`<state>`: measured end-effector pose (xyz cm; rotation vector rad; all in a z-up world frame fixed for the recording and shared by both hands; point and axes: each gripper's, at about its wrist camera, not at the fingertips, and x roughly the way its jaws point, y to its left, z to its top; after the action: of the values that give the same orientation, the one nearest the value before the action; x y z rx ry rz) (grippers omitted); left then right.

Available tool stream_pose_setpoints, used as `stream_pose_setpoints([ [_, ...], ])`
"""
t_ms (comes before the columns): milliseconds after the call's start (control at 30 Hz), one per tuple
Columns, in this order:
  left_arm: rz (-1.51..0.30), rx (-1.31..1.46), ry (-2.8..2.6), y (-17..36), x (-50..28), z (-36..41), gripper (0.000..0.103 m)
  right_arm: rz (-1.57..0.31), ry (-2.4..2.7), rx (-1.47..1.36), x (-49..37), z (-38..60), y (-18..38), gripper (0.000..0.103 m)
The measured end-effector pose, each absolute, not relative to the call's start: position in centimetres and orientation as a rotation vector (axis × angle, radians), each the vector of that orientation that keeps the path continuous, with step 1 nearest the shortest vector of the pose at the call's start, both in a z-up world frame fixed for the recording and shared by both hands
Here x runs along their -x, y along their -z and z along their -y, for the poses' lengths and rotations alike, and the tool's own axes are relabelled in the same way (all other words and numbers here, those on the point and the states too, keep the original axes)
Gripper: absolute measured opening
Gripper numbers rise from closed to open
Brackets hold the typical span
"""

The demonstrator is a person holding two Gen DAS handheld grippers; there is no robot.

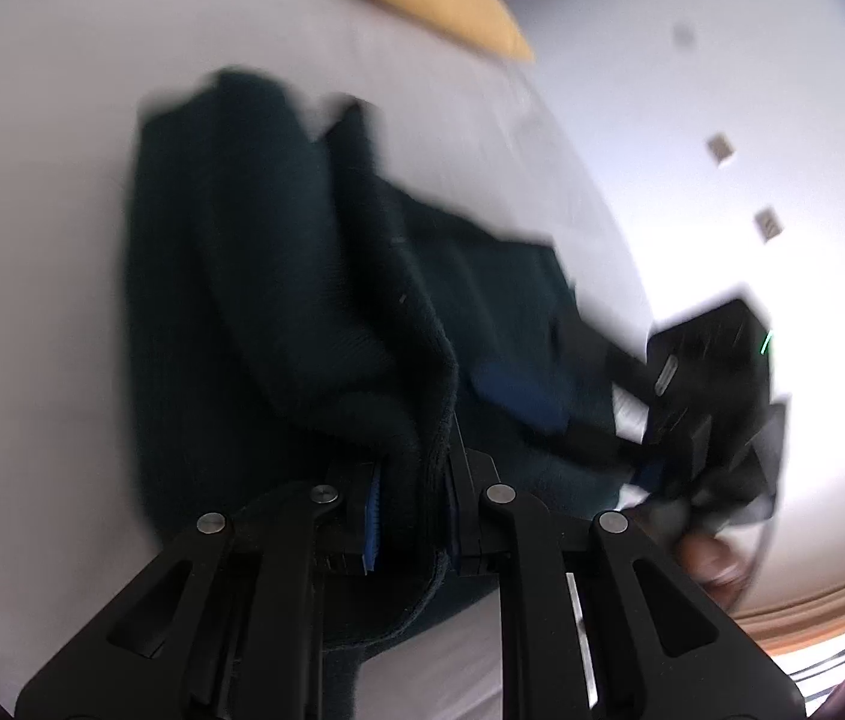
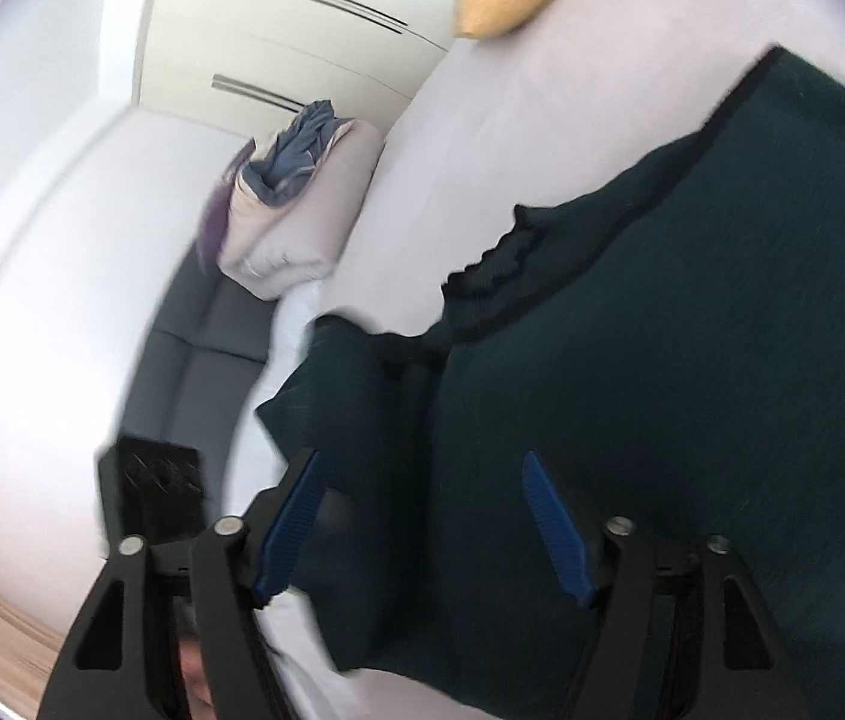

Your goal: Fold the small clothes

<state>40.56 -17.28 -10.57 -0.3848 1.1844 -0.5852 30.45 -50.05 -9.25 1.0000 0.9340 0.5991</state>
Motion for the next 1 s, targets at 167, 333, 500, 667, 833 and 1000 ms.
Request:
stream_pose_setpoints([
  [167, -1.107, 0.184, 0.509, 11.0, -37.7, 21.4, 0.014, -0.995, -0.583, -0.998, -32.0, 51.6, 10.4, 0.076],
  [333, -1.052, 0.021, 0.506, 10.2, -36.1, 22.9, 0.02, -1.021, -0.604, -0.96, -33.2, 50.5, 9.9, 0.076],
  [500, -0.993, -0.1, 0.488, 10.1, -33.7, 23.9, 0.02, -1.061, -0.69, -0.935, -34.8, 48.7, 9.3, 0.076],
  [667, -0.965, -0.165, 0.47, 9.8, -32.3, 24.5, 0.021, -1.045, -0.735, -0.863, -34.8, 48.5, 7.4, 0.082],
  [833, -0.928, -0.24, 0.456, 9.4, -29.9, 27.0, 0.027, -1.101, -0.725, -0.763, -35.5, 47.2, 7.2, 0.083],
  [1000, -0.914, -0.277, 0.45, 9.1, -29.6, 28.8, 0.027, -1.176, -0.665, -0.648, -36.1, 46.2, 8.4, 0.046],
])
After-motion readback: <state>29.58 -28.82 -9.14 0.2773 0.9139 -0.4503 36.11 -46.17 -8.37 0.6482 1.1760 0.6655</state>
